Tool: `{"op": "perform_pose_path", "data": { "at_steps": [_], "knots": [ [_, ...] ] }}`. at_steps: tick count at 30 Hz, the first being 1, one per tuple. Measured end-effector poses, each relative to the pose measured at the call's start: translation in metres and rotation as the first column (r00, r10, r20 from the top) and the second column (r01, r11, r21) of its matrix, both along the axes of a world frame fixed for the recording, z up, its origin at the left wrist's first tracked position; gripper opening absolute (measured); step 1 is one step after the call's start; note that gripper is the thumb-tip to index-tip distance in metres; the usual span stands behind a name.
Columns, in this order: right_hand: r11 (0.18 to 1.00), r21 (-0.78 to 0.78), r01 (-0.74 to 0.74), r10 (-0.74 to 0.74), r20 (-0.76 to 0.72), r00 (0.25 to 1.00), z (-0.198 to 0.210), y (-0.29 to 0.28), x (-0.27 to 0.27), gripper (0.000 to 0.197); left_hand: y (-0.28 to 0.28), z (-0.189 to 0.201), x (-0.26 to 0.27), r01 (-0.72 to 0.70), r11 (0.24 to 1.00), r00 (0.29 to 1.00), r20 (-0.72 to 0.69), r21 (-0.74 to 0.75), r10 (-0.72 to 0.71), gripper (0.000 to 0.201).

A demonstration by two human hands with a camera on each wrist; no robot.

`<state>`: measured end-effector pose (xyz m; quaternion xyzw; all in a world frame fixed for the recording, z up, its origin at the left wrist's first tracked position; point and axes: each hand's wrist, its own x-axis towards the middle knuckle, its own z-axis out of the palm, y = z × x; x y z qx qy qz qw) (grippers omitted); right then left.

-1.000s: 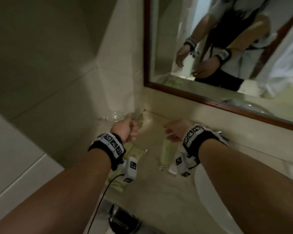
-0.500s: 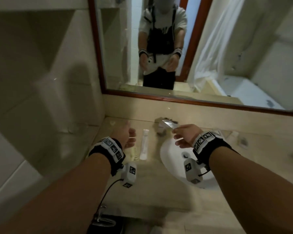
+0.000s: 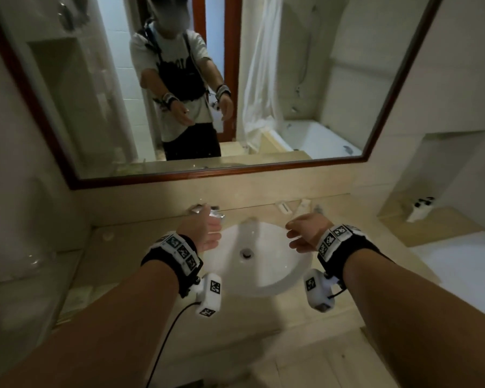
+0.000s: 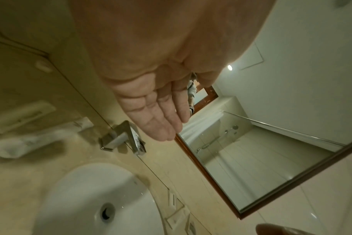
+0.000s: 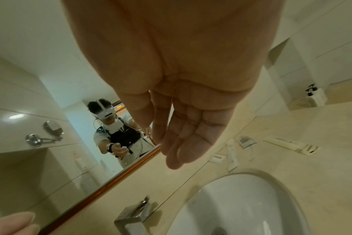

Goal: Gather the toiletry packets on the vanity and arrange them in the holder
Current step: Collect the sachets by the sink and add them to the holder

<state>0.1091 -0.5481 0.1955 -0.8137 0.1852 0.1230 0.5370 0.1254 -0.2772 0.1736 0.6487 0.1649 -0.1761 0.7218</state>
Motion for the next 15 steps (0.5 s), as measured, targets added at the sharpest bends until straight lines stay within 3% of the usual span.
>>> {"op": "perform_pose_path", "data": {
  "at_steps": [3, 15],
  "knots": [
    [0.999, 0.0, 0.05, -0.05, -0.024, 0.998, -0.01, -0.04, 0.003, 0.015, -0.041, -0.006, 0.013, 0.015, 0.999, 1.0, -0.001, 0.043, -0.015, 0.058],
    [0.993, 0.017, 0.121, -0.119, -0.097, 0.988, -0.041, -0.169, 0.02, 0.016, -0.172, -0.012, 0.035, -0.063, 0.995, 0.998, -0.018, 0.078, 0.065, 0.043]
  ]
}}
